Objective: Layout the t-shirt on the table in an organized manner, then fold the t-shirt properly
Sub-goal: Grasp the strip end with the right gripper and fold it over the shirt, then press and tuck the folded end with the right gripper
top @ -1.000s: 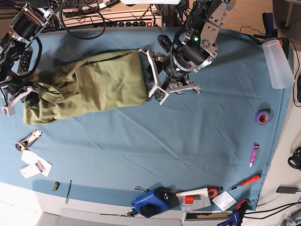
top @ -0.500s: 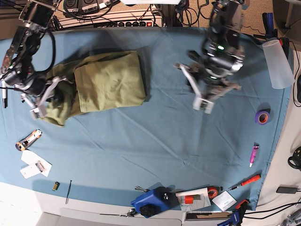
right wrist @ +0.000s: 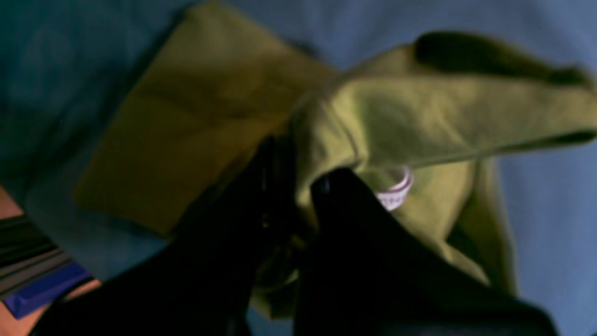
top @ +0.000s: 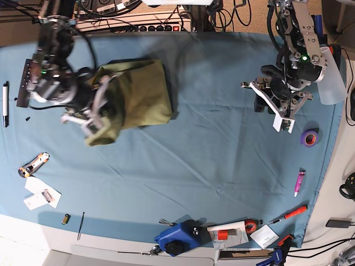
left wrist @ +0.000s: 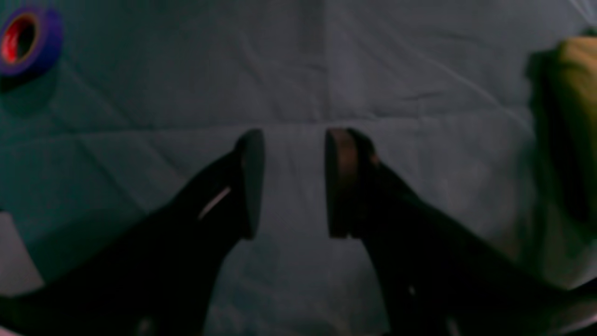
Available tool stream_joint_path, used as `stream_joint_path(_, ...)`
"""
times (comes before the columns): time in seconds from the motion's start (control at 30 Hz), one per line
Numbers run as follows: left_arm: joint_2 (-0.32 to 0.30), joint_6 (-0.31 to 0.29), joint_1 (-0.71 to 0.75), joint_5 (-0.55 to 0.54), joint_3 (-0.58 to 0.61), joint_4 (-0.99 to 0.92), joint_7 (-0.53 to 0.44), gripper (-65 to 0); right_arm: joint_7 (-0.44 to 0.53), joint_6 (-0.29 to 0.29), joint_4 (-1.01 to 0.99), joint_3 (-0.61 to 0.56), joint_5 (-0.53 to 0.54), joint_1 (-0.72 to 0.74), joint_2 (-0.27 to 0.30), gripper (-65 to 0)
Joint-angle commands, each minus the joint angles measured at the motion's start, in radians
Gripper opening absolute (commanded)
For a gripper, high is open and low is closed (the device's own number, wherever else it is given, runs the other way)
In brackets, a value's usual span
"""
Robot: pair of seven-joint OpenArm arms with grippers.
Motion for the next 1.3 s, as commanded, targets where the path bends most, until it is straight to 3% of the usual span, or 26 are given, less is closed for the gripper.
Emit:
stream_joint_path(0.0, -0.003, -0.004, -0.008, -0.018, -0.001, 0.015, -0.015, -44.6, 0.042, 0.001, 0.015, -0.018, 0.0, 0.014, 0.007, -65.0)
stream_joint_path(0.1, -0.003, -0.004, -0.008, -0.021, -0.001, 0.015, -0.015, -44.6, 0.087, 0.001, 0.015, -0.091, -0.031, 0.014, -0.001, -65.0)
stream_joint_path(0.3, -0.003, -0.004, -0.008, -0.021, -0.001, 0.015, -0.015, -44.6, 0.08, 0.001, 0.015, -0.206, -0.164, 0.014, -0.001, -65.0)
stream_joint_path(0.43, -0.003, -0.004, -0.008, -0.021, -0.001, 0.015, -0.015, -44.6, 0.093, 0.001, 0.015, -0.235, -0.179, 0.014, -0.001, -44.7)
stream_joint_path(0.5, -0.003, -0.004, -0.008, -0.021, -0.001, 0.015, -0.015, -44.6, 0.1, 0.001, 0.015, -0.236, -0.176, 0.014, -0.001, -42.0)
stream_joint_path(0.7, -0.002, -0.004, -0.008, -0.021, -0.001, 0.015, -0.016, -44.6, 0.036, 0.001, 0.109, -0.236, -0.042, 0.019, -0.001, -42.0)
stream_joint_path(0.87, -0.002, -0.004, -0.008, -0.02, -0.001, 0.015, -0.023, -44.6, 0.04, 0.001, 0.249, -0.236, -0.025, 0.019, -0.001, -42.1)
stream_joint_path(1.07, -0.002, -0.004, -0.008, -0.02, -0.001, 0.015, -0.023, -44.6, 0.129, 0.001, 0.335, -0.223, -0.056, 0.019, -0.002, -42.9)
stream_joint_path(1.13, -0.003, -0.004, -0.007, -0.02, -0.001, 0.015, -0.023, -44.6, 0.155, -0.047, 0.34, -0.187, -0.12, 0.019, -0.001, -48.7)
stream_joint_path(1.23, -0.003, -0.004, -0.008, -0.02, -0.001, 0.015, -0.024, -44.6, 0.177, -0.128, 0.339, -0.091, -0.224, 0.019, -0.001, -64.7)
stream_joint_path(1.27, -0.003, -0.004, -0.008, -0.02, -0.001, 0.015, -0.024, -44.6, 0.178, -0.145, 0.339, -0.052, -0.249, 0.019, -0.001, -65.0)
